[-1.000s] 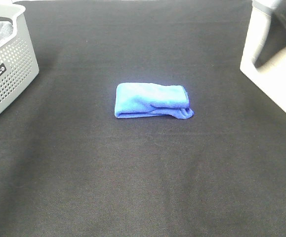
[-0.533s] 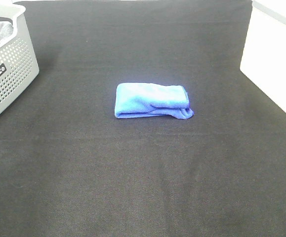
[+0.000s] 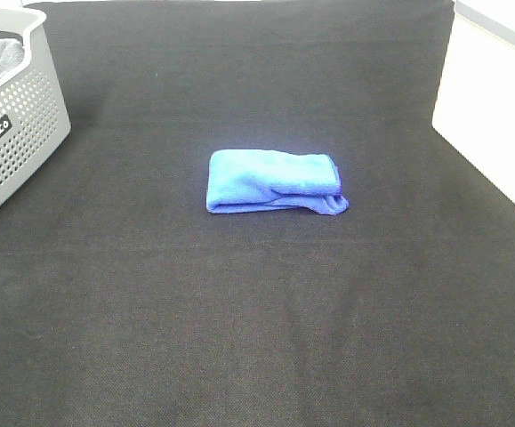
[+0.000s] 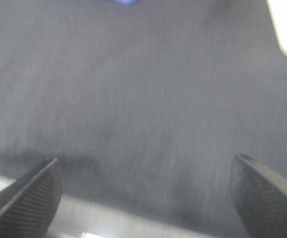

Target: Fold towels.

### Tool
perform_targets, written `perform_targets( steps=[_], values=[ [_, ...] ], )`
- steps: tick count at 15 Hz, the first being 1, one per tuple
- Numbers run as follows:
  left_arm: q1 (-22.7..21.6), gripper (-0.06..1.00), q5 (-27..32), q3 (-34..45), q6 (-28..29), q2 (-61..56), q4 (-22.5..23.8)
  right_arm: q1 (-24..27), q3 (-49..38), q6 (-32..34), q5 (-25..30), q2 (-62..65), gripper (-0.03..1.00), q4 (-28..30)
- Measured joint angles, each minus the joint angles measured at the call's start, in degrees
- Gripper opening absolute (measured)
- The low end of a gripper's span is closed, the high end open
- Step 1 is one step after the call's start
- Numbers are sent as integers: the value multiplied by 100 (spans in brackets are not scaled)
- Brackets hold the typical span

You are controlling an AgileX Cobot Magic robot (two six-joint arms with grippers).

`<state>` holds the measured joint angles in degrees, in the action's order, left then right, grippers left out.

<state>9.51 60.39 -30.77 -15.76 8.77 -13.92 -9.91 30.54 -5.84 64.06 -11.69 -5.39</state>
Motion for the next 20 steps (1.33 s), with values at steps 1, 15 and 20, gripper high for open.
perform_targets(
  steps=[1,15,20],
  values=[
    [0,77,-17,57,-63,0,0,0,-46,-11,-80,149,86,0],
    [0,77,29,155,-155,0,-40,0,-143,-57,-258,206,86,0],
    [-693,77,29,155,-166,-23,-52,92,-155,-57,-258,206,86,0]
  ],
)
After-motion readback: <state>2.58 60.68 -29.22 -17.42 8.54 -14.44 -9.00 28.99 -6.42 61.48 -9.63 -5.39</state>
